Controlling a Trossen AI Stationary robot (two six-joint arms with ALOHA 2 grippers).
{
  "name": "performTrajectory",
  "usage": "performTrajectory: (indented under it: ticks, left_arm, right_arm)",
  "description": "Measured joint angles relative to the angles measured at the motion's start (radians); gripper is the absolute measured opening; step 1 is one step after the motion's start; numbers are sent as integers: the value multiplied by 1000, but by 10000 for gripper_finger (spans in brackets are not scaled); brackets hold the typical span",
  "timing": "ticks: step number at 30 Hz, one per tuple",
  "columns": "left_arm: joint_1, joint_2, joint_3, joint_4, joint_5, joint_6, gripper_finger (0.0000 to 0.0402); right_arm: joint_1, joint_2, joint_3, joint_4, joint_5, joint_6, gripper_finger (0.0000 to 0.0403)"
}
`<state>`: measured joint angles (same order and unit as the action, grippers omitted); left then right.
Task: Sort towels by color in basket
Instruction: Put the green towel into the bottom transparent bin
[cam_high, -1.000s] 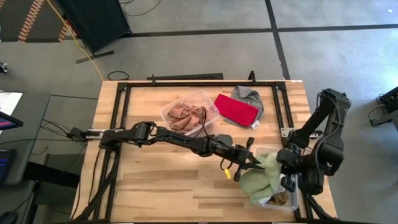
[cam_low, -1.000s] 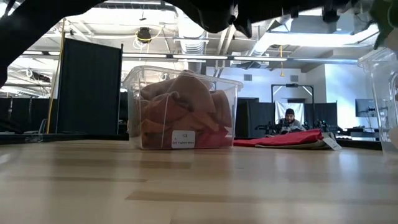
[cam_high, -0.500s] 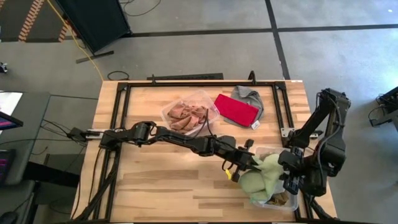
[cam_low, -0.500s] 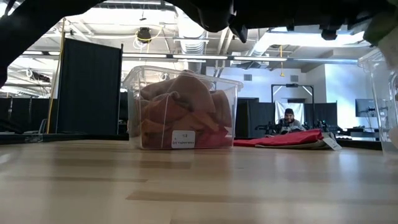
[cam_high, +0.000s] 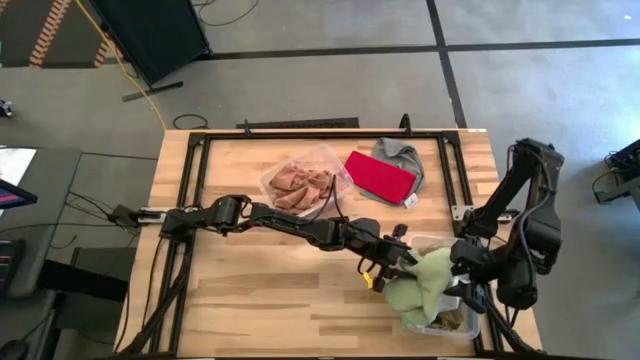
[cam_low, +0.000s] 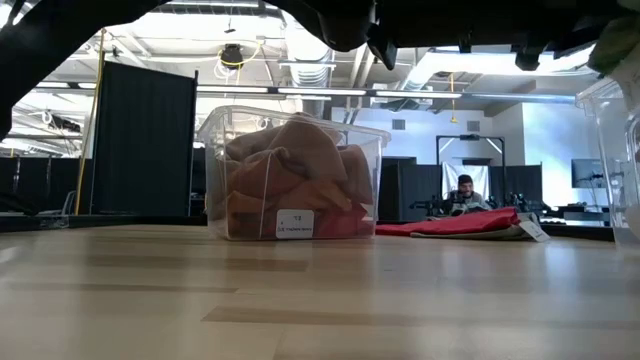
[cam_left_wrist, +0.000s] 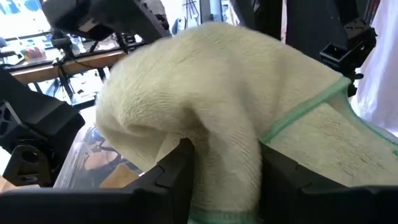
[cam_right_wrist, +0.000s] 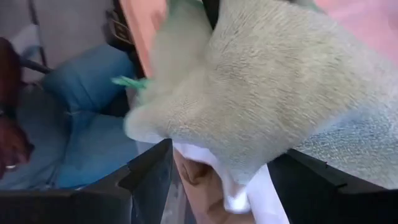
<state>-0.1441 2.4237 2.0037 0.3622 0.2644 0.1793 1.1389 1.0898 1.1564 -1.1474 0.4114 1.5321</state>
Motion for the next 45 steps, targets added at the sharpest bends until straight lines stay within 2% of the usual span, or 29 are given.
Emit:
performTrajectory:
  ticks: [4, 15, 26, 32, 38, 45]
  left_arm:
    - [2, 0, 0, -7, 0, 0, 139]
    - [4, 0, 0, -14, 0, 7, 139]
    - [4, 0, -1, -14, 0, 8, 139]
    - [4, 0, -1, -14, 0, 9, 139]
    - [4, 0, -1, -14, 0, 9, 139]
    - [4, -1, -1, -18, -2, -1, 139]
  right_arm:
    - [-2, -21, 0, 30, 70, -72, 282]
    - [26, -84, 0, -10, 103, -98, 282]
    - [12, -129, 2, 27, 381, -312, 282]
    - [-67, -39, 0, 50, 370, -392, 282]
    - [-108, 79, 0, 79, 247, -408, 282]
    - [-107, 178, 0, -23, 202, -288, 268]
